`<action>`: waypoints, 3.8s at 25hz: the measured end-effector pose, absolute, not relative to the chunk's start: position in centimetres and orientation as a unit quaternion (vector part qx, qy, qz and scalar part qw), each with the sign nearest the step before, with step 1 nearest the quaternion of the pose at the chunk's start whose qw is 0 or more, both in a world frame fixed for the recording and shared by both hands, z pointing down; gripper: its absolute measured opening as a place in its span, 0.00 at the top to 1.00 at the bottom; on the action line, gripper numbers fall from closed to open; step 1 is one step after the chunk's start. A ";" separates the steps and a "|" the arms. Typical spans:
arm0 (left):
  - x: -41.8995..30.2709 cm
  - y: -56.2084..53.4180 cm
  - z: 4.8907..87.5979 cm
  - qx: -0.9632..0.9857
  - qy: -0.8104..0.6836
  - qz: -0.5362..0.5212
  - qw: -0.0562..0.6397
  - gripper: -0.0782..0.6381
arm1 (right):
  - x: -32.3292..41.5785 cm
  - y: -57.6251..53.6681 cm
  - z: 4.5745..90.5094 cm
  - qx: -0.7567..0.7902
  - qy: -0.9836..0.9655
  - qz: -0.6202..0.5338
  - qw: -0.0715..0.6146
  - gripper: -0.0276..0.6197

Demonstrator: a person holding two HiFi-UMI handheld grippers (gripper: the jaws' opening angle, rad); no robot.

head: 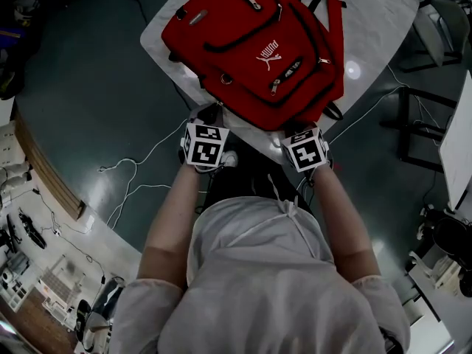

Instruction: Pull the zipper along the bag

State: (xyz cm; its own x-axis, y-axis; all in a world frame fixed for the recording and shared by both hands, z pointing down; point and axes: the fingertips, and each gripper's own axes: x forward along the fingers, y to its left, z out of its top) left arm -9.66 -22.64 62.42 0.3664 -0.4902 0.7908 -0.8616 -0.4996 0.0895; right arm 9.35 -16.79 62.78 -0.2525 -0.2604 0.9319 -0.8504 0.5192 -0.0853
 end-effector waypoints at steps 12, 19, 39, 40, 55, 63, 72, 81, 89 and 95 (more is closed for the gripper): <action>-12.3 -25.5 62.4 0.783 -0.442 0.366 0.239 0.85 | 9.4 -17.1 62.9 0.387 -0.706 0.320 0.500 0.91; -13.3 -26.5 63.0 0.785 -0.427 0.389 0.222 0.85 | 9.5 -17.0 62.9 0.405 -0.699 0.323 0.494 0.92; -13.2 -26.3 58.4 0.789 -0.491 0.280 0.239 0.62 | 10.3 -16.7 62.6 0.431 -0.699 0.332 0.465 0.91; -13.0 -26.2 57.4 0.794 -0.493 0.268 0.235 0.62 | 10.3 -16.7 61.9 0.435 -0.700 0.328 0.462 0.91; -5.4 -26.7 40.0 0.877 -0.442 0.120 0.146 0.85 | 8.0 -24.7 40.1 0.529 -0.800 0.155 0.237 0.91; -3.9 -27.1 30.0 0.891 -0.447 0.039 0.065 0.86 | 6.7 -25.4 31.3 0.527 -0.832 0.080 0.156 0.91; -2.6 -26.4 26.5 0.903 -0.425 -0.002 0.058 0.86 | 6.4 -24.6 29.1 0.517 -0.844 0.060 0.130 0.92; -1.9 -25.8 27.0 0.905 -0.423 0.016 0.039 0.86 | 6.7 -24.3 29.8 0.519 -0.842 0.070 0.128 0.92; -1.6 -25.4 27.5 0.904 -0.426 0.023 0.041 0.86 | 6.8 -24.0 30.6 0.513 -0.845 0.088 0.125 0.92; -1.5 -25.5 27.4 0.903 -0.428 0.029 0.033 0.86 | 6.7 -23.7 30.2 0.509 -0.848 0.085 0.121 0.92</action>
